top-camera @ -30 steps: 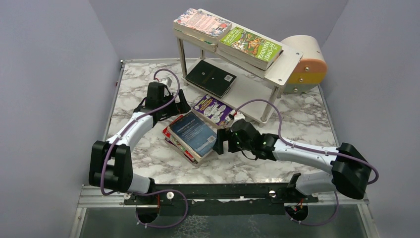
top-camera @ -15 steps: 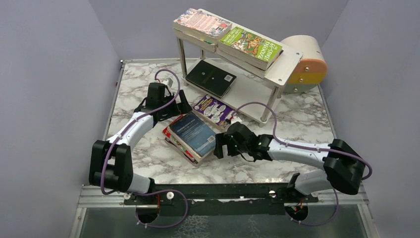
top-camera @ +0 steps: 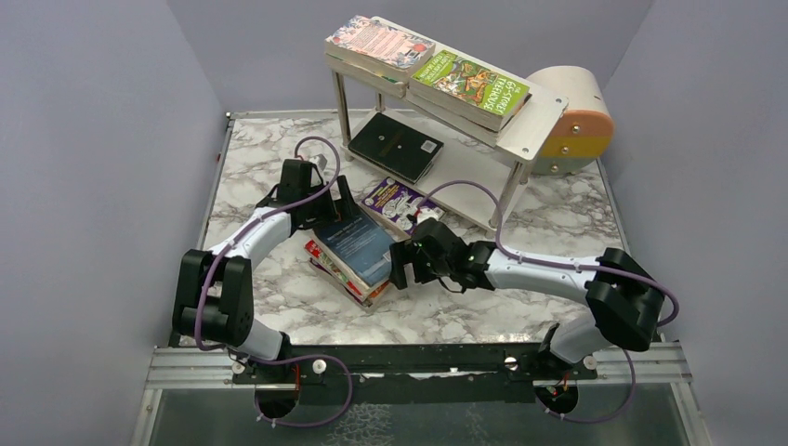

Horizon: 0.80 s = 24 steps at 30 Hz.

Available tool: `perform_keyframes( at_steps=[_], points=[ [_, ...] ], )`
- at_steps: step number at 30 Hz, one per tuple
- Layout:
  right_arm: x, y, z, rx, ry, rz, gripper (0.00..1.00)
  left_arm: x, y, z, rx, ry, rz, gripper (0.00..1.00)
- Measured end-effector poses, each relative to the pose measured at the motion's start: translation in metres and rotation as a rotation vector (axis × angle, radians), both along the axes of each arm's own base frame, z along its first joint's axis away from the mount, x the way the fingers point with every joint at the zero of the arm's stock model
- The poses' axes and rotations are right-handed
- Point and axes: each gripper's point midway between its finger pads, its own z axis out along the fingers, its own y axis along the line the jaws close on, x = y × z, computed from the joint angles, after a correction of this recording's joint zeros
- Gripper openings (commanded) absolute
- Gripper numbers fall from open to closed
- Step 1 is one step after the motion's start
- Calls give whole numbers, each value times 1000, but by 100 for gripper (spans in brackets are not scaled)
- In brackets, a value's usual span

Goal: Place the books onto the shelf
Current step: Pick up the book from the center of the board.

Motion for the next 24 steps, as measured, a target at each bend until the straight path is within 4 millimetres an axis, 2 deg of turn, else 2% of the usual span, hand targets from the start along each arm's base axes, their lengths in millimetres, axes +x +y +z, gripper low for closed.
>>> perform_keyframes(
  at_steps=[13, 17, 20, 24],
  points=[
    [13, 16, 3, -23, -31, 38, 98, 9, 28, -7, 14, 32, 106, 99],
    [17, 22, 6, -16, -44, 44, 98, 11, 51, -10, -4, 47, 206, 99],
    [20, 26, 7, -13, -51, 48, 98, 5, 76, -12, -20, 59, 317, 99],
    [22, 28, 7, -16, -58, 55, 98, 2, 100, -4, -56, 31, 430, 99]
  ],
)
